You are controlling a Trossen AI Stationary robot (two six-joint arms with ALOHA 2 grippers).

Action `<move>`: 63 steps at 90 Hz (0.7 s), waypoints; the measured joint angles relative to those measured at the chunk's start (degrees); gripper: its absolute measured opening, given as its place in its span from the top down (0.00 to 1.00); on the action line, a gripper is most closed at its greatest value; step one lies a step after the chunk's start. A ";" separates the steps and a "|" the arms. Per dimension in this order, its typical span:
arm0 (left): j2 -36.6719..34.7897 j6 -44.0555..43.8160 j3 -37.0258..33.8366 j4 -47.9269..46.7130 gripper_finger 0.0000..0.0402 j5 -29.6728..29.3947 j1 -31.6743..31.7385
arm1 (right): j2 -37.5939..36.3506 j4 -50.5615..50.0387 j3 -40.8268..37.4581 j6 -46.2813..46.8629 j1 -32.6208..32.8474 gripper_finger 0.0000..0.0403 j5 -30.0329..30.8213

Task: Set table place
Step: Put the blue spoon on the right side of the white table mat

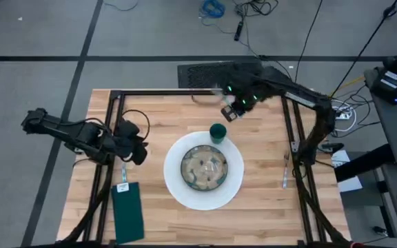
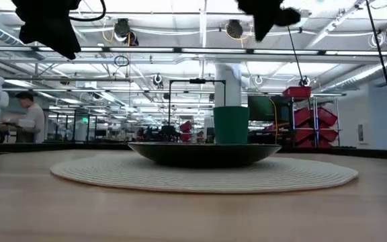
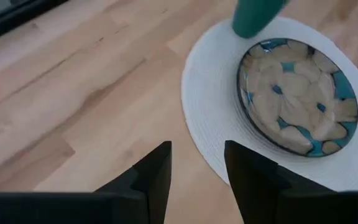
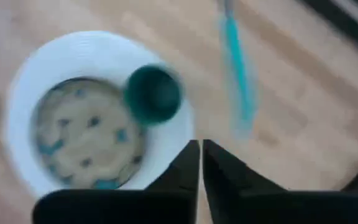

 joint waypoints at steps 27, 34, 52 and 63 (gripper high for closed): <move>-0.02 8.85 0.00 0.09 0.67 -0.13 -0.02 | -6.58 2.24 -16.20 32.43 20.15 0.99 4.84; -0.02 10.61 0.00 0.11 0.67 -0.12 -0.02 | -6.59 2.94 -18.78 36.33 22.28 0.99 5.97; -0.02 11.68 0.00 0.05 0.67 0.76 -0.01 | -6.60 4.27 -21.58 38.49 22.78 1.00 6.31; -0.02 11.68 0.00 0.03 0.67 1.19 -0.02 | -6.95 3.71 -21.63 35.71 20.71 1.00 5.71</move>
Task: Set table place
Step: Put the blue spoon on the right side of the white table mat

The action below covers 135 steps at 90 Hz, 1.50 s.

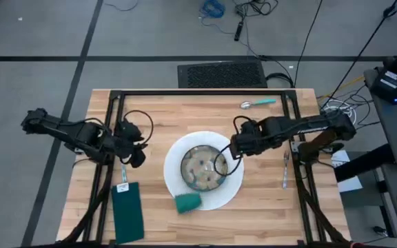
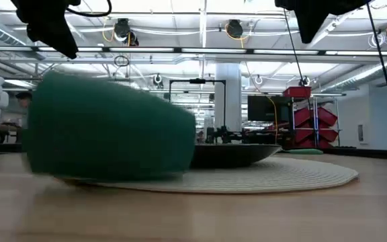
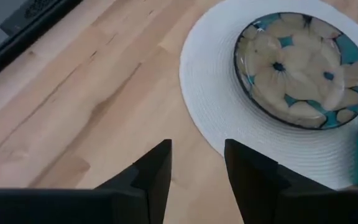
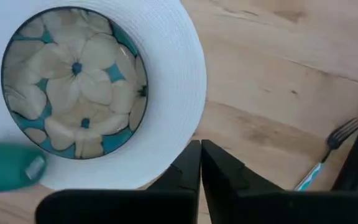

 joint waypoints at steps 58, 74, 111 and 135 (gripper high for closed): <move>0.00 -5.53 0.00 -0.14 0.67 2.00 0.00 | 0.97 -3.80 0.09 -51.08 -40.16 1.00 0.47; 0.42 -11.27 0.00 -0.10 0.67 0.92 0.00 | 6.57 -3.83 0.09 -61.22 -52.17 0.93 3.30; 1.17 -19.71 0.00 -0.04 0.67 0.51 0.00 | 27.67 3.39 0.02 -97.89 -57.98 0.55 16.38; 2.30 -22.72 0.00 0.48 0.67 2.08 0.00 | 31.61 14.08 0.04 -113.05 -59.02 0.54 14.34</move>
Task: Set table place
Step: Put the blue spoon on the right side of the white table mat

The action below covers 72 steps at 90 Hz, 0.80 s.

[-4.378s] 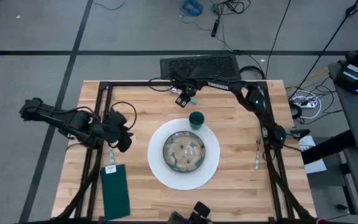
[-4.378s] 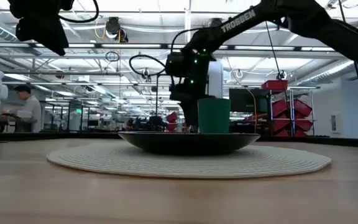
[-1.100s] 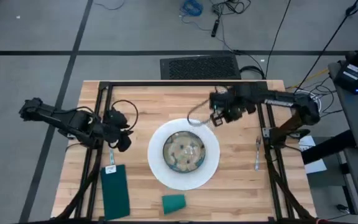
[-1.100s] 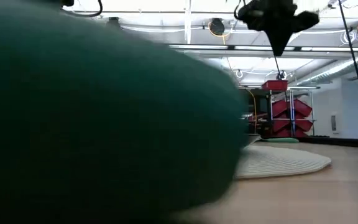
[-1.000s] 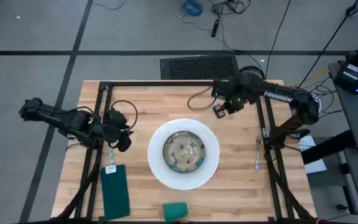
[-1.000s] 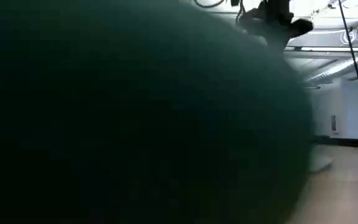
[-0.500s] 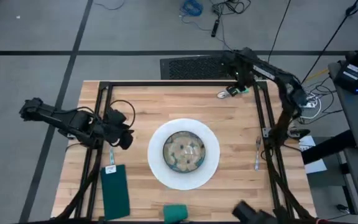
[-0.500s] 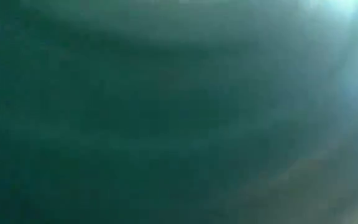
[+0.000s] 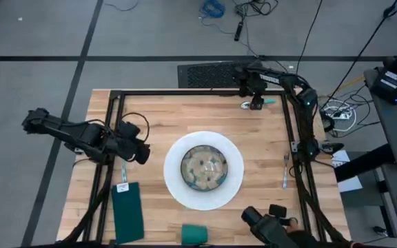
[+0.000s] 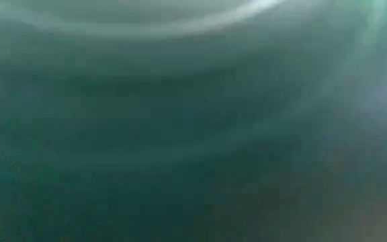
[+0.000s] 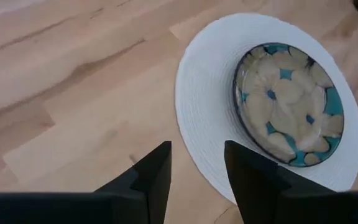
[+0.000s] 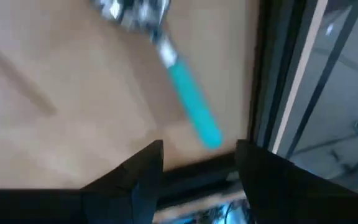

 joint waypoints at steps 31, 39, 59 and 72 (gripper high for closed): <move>2.86 0.03 0.00 0.04 0.67 1.29 0.00 | 0.71 4.03 0.00 -4.63 -0.91 0.56 -5.49; 3.60 0.04 0.00 0.04 0.67 1.60 0.00 | 0.71 4.03 0.00 -5.51 -0.95 0.56 -5.35; 4.93 0.03 0.00 0.72 0.67 1.76 0.02 | 0.71 4.04 0.00 -5.57 -1.44 0.56 -5.65; 5.51 0.05 0.00 2.26 0.67 1.78 0.00 | 0.71 5.77 -0.12 -5.61 -2.10 0.56 -8.70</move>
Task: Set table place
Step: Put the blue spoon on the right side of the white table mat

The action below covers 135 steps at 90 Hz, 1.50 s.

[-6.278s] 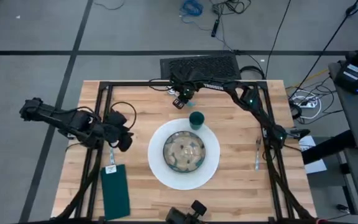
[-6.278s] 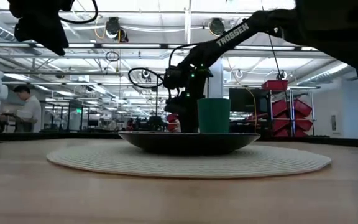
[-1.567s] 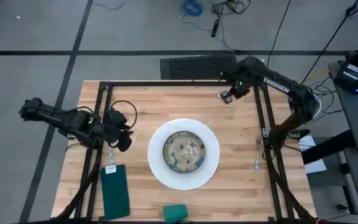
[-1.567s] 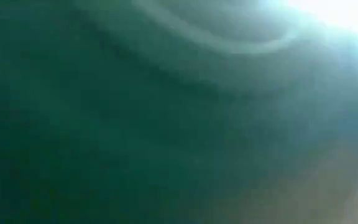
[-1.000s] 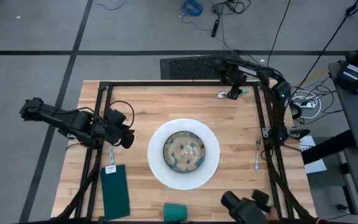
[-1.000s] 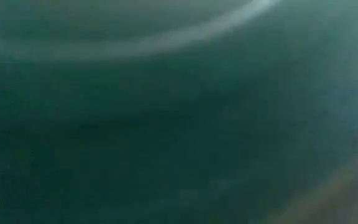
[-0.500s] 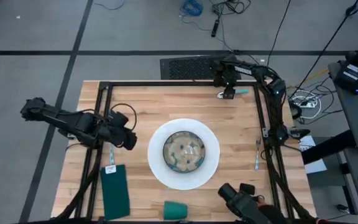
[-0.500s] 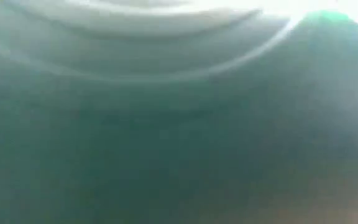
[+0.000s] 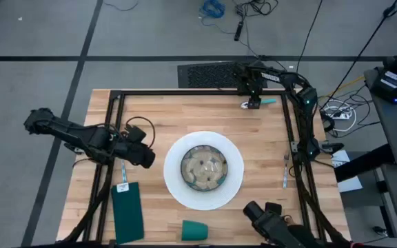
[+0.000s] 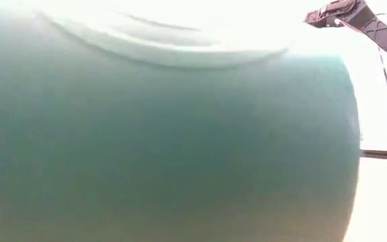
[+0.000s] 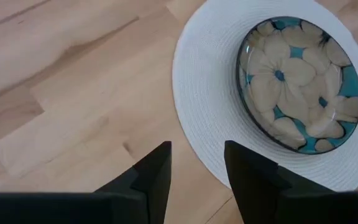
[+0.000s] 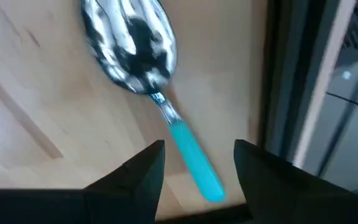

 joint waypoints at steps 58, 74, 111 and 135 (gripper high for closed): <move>0.11 0.00 0.00 1.88 0.67 -0.26 0.02 | -0.42 6.81 -8.47 1.91 -0.21 0.94 -2.53; 0.11 0.64 0.00 1.84 0.67 -0.38 0.02 | -2.48 6.43 -8.73 9.98 -0.38 0.96 -4.76; 0.11 9.49 0.00 1.62 0.67 -3.86 0.04 | -23.10 -3.41 -8.56 41.81 3.74 0.97 -23.85; 0.11 16.47 0.00 1.60 0.67 -5.68 0.04 | -35.21 -4.70 -10.48 60.88 18.61 0.97 -35.14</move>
